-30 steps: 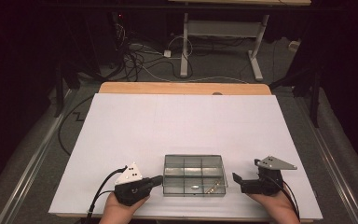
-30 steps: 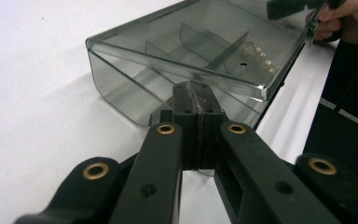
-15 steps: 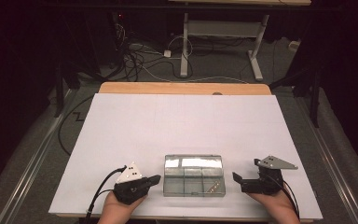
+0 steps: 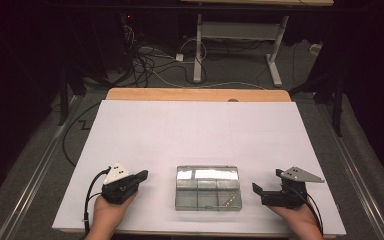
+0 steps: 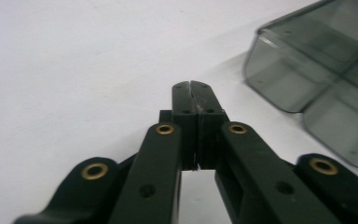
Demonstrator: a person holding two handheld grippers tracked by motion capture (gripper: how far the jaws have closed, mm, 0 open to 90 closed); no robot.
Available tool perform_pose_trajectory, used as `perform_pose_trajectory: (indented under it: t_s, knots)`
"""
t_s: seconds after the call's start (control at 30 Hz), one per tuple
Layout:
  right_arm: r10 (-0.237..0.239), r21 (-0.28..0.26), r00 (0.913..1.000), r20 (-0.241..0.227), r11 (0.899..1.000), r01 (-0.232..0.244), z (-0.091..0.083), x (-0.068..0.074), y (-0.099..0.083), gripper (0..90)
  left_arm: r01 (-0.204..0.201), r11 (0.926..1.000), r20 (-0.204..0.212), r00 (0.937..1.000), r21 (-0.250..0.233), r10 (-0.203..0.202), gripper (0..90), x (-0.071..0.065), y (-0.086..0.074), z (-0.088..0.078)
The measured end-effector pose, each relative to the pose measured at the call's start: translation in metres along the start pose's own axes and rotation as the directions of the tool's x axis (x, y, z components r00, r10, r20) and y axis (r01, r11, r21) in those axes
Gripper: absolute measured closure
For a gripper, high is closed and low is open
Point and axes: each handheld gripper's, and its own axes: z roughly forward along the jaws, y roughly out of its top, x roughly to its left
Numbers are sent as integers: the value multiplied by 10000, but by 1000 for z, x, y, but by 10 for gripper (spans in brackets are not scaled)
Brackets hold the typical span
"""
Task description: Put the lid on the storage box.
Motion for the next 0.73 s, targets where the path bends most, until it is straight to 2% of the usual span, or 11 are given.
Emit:
perform_pose_trajectory:
  t_s: [0.07, 0.13, 0.17, 0.23, 0.33, 0.5, 0.63, 0.73]
  knots:
    - [22, -11, 10000, 12, 10000, -22, -1, -1, -1, 0, 189, 9998, 7, 9998, -116, -189, 685, 2, 1, 2]
    - [-3, -68, 10000, 29, 10000, 3, -2, -3, -3, 0, 85, 9999, -185, 9998, -66, -87, 514, 0, 3, 4]
    - [36, -79, 10000, 43, 10000, -35, -4, -4, -4, 0, 85, 10000, -184, 9998, 46, -84, 436, 0, 3, 6]
    - [99, -111, 9999, 64, 9999, -99, -6, -5, -5, 0, 216, 9992, 100, 9997, 345, -219, 297, 1, 3, 10]
    - [38, -213, 10000, 66, 9998, -36, -8, -6, -6, 0, 161, 9980, -18, 9999, 613, -161, 150, -1, 3, 15]
    - [59, -344, 9999, 113, 9994, -56, -12, -5, -6, 0, 246, 9978, 109, 9996, 609, -253, 0, 1, 4, 14]
    - [22, -373, 9999, 111, 9993, -18, -13, -4, -7, 0, 269, 9992, -108, 9996, 287, -266, 0, 2, 5, 11]
    - [-38, -280, 10000, 63, 9996, 39, -12, -4, -8, 0, 252, 9991, -167, 9996, 353, -246, 0, 3, 5, 11]
